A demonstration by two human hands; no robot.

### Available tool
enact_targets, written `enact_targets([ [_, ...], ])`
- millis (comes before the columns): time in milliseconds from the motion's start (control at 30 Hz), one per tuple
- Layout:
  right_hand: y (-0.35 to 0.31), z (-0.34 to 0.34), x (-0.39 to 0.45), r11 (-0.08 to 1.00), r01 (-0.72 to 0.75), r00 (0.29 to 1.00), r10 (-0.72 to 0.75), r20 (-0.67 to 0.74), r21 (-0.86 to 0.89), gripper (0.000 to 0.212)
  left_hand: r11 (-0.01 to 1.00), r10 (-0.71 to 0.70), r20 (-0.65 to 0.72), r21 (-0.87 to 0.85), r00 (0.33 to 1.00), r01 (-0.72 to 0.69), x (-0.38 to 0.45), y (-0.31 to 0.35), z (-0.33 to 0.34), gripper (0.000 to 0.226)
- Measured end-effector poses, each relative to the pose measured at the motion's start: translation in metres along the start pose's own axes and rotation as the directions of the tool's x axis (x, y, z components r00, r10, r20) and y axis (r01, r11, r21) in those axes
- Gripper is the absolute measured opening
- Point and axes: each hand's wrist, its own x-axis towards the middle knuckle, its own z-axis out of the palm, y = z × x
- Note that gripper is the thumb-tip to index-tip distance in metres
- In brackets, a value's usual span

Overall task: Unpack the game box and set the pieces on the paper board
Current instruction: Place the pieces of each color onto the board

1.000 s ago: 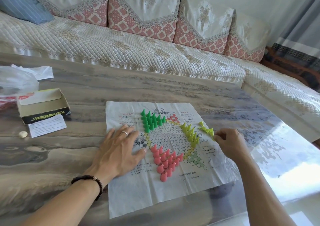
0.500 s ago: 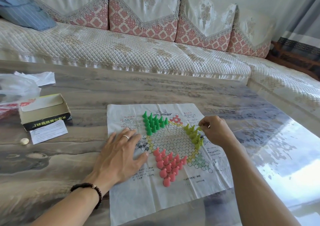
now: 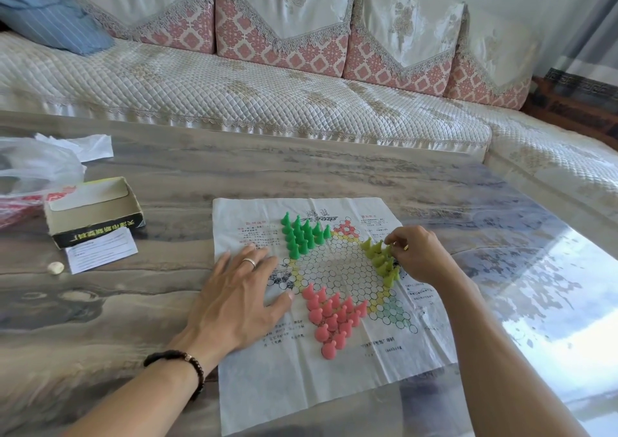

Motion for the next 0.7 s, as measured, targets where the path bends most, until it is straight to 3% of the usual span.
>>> enact_targets([
  [233,0.019,-0.018,0.000,0.989,-0.135,0.956,0.144,-0.254,0.055,0.023,1.000,-0.002,0.012,0.013,1.000,0.001,0.000,-0.001,0.001,0.081],
  [433,0.015,-0.007,-0.004,0.988,-0.129,0.980,0.114,-0.162,-0.084,0.015,1.000,-0.004,0.004,0.014,1.000,0.004,0.000,0.000,0.001,0.084],
  [700,0.011,0.005,-0.006,0.958,-0.125,0.979,0.077,-0.188,-0.260,0.018,1.000,-0.006,0.004,0.021,1.000,0.006,0.000,0.001,-0.001,0.084],
])
